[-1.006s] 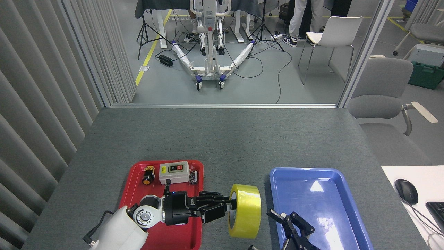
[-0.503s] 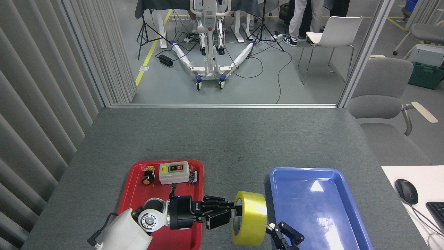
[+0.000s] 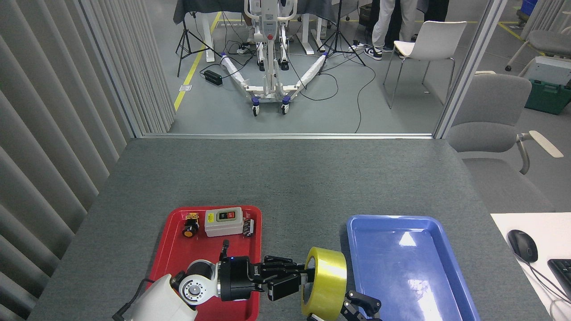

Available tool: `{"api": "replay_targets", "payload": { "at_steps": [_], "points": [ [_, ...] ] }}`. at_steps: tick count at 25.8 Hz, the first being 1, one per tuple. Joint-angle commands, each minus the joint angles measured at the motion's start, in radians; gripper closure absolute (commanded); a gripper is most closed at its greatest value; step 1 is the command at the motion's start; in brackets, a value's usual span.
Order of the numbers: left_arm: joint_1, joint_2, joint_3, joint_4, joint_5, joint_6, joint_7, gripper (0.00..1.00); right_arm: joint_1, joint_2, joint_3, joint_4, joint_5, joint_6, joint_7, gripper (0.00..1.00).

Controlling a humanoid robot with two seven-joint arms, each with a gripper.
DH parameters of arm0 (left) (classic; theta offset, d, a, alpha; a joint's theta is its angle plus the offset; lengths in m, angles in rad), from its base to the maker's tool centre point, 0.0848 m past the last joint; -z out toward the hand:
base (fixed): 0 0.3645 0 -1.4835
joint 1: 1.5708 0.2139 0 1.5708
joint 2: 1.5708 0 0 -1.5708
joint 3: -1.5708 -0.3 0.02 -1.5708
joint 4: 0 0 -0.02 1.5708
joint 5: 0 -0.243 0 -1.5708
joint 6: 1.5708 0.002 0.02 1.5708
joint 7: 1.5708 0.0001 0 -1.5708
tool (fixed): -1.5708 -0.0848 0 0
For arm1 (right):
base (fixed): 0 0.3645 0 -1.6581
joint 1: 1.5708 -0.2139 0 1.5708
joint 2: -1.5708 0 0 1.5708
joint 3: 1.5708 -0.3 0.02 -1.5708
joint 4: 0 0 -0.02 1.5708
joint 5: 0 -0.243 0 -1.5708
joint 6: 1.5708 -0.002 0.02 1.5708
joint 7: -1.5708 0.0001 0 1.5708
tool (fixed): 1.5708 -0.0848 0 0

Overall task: Place and move tape with both arms
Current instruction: 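Grasp the tape with the right gripper and release the left gripper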

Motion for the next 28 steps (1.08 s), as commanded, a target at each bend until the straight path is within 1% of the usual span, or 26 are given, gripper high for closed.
{"api": "replay_targets", "payload": {
  "at_steps": [1, 2, 4, 5, 9, 11, 12, 15, 17, 18, 20, 22, 23, 24, 26, 27, 28],
  "points": [
    [0.010, -0.001, 0.004, -0.002, 0.000, -0.035, -0.006, 0.76, 0.001, -0.007, -0.007, 0.000, 0.000, 0.004, 0.000, 0.93],
    [0.010, -0.001, 0.009, -0.001, 0.000, -0.035, -0.003, 0.58, 0.001, -0.009, -0.008, 0.000, 0.000, 0.004, 0.000, 0.94],
    [0.010, 0.001, 0.017, -0.004, 0.004, -0.035, 0.004, 0.18, 0.003, -0.012, -0.013, -0.002, 0.000, 0.004, -0.001, 0.98],
    [0.010, 0.001, 0.020, -0.005, 0.006, -0.035, 0.005, 0.00, 0.003, -0.013, -0.014, -0.002, 0.000, 0.004, -0.001, 0.99],
    [0.022, 0.005, 0.052, -0.036, 0.009, -0.035, 0.007, 0.00, 0.006, -0.022, -0.046, -0.003, -0.003, 0.004, 0.000, 1.00],
    [0.051, 0.013, 0.119, -0.053, 0.010, -0.035, 0.013, 0.00, 0.020, -0.021, -0.080, -0.003, -0.003, 0.004, 0.000, 1.00],
    [0.062, 0.021, 0.155, -0.058, 0.009, 0.027, 0.020, 0.00, 0.024, -0.021, -0.106, -0.003, -0.003, 0.004, 0.000, 1.00],
    [0.077, 0.079, 0.218, -0.093, -0.003, 0.304, 0.050, 0.00, 0.036, -0.016, -0.181, -0.003, -0.008, 0.004, 0.035, 1.00],
    [0.096, 0.121, 0.257, -0.145, -0.040, 0.448, 0.119, 0.00, 0.041, -0.015, -0.226, -0.002, -0.020, 0.004, 0.078, 1.00],
    [0.108, 0.142, 0.276, -0.166, -0.088, 0.487, 0.184, 0.00, 0.041, -0.015, -0.235, -0.002, -0.032, 0.004, 0.101, 1.00],
    [0.152, 0.165, 0.314, -0.199, -0.218, 0.511, 0.347, 0.00, 0.038, -0.012, -0.240, -0.002, -0.043, 0.004, 0.181, 1.00],
    [0.222, 0.171, 0.362, -0.226, -0.329, 0.514, 0.481, 0.00, 0.024, -0.010, -0.243, -0.002, -0.060, 0.113, 0.310, 1.00],
    [0.261, 0.173, 0.389, -0.246, -0.389, 0.516, 0.531, 0.00, 0.015, -0.012, -0.243, -0.002, -0.083, 0.167, 0.387, 1.00],
    [0.307, 0.170, 0.415, -0.263, -0.451, 0.524, 0.570, 0.00, 0.003, -0.013, -0.243, -0.002, -0.111, 0.213, 0.453, 1.00],
    [0.380, 0.154, 0.466, -0.301, -0.579, 0.556, 0.622, 0.00, -0.017, -0.019, -0.243, -0.002, -0.126, 0.297, 0.540, 1.00],
    [0.412, 0.136, 0.488, -0.329, -0.648, 0.580, 0.639, 0.00, -0.026, -0.027, -0.240, -0.002, -0.131, 0.343, 0.569, 1.00],
    [0.444, 0.102, 0.511, -0.347, -0.721, 0.613, 0.655, 0.00, -0.039, -0.033, -0.240, -0.002, -0.134, 0.386, 0.592, 1.00]
  ]
}}
